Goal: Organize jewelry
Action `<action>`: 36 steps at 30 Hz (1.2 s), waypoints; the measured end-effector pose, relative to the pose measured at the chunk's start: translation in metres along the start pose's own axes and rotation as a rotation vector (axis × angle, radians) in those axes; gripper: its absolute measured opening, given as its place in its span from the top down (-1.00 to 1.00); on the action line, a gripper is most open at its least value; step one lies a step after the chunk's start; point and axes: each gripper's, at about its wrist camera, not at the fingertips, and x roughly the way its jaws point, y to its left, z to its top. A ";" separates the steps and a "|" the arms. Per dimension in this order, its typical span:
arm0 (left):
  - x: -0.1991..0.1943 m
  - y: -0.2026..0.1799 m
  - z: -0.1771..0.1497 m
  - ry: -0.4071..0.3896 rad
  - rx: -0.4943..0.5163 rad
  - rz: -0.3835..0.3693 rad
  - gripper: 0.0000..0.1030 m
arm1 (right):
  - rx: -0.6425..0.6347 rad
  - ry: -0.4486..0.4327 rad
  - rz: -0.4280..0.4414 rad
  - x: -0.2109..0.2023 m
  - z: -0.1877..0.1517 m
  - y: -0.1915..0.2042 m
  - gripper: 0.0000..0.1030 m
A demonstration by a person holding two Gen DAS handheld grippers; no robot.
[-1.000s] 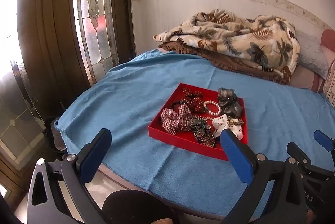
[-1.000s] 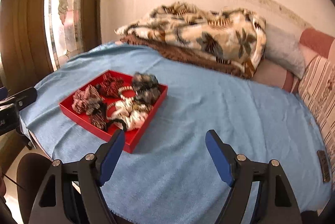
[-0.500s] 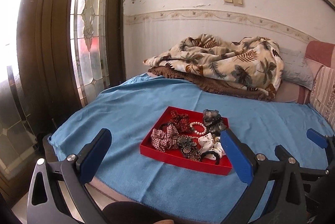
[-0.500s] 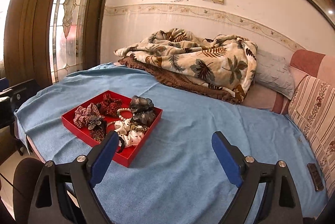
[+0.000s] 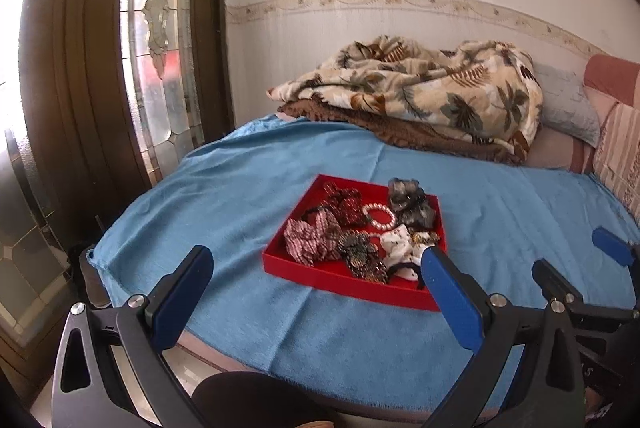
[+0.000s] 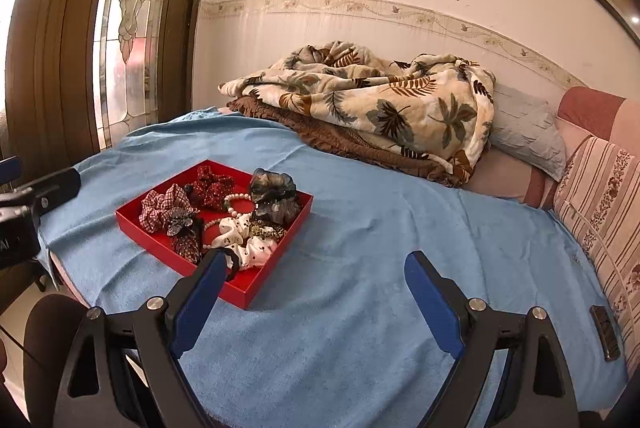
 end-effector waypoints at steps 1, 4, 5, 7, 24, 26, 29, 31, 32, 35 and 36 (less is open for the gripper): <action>0.001 -0.001 -0.001 0.005 0.006 -0.006 -1.00 | 0.002 0.002 -0.002 0.001 0.000 0.000 -0.81; 0.006 -0.005 -0.004 0.016 0.026 -0.022 -1.00 | 0.007 0.009 -0.010 0.003 -0.001 -0.002 -0.81; 0.008 -0.006 -0.005 0.019 0.028 -0.025 -1.00 | 0.008 0.013 -0.012 0.004 -0.001 -0.003 -0.81; 0.013 -0.005 -0.006 0.032 0.029 -0.041 -1.00 | 0.011 0.018 -0.019 0.005 -0.002 -0.003 -0.81; 0.045 0.022 -0.007 0.106 -0.037 -0.096 -1.00 | 0.026 0.080 -0.026 0.025 0.003 0.006 -0.81; 0.048 0.023 -0.008 0.116 -0.041 -0.090 -1.00 | 0.029 0.083 -0.026 0.028 0.005 0.006 -0.81; 0.052 0.023 -0.010 0.129 -0.040 -0.074 -1.00 | 0.021 0.081 -0.025 0.030 0.007 0.007 -0.81; 0.054 0.023 -0.011 0.136 -0.041 -0.064 -1.00 | 0.019 0.084 -0.021 0.032 0.008 0.008 -0.81; 0.054 0.023 -0.011 0.137 -0.042 -0.060 -1.00 | 0.018 0.087 -0.020 0.033 0.008 0.009 -0.81; 0.057 0.023 -0.012 0.145 -0.039 -0.042 -1.00 | 0.017 0.094 -0.018 0.035 0.007 0.011 -0.81; 0.058 0.022 -0.012 0.147 -0.038 -0.040 -1.00 | 0.017 0.096 -0.017 0.036 0.007 0.011 -0.81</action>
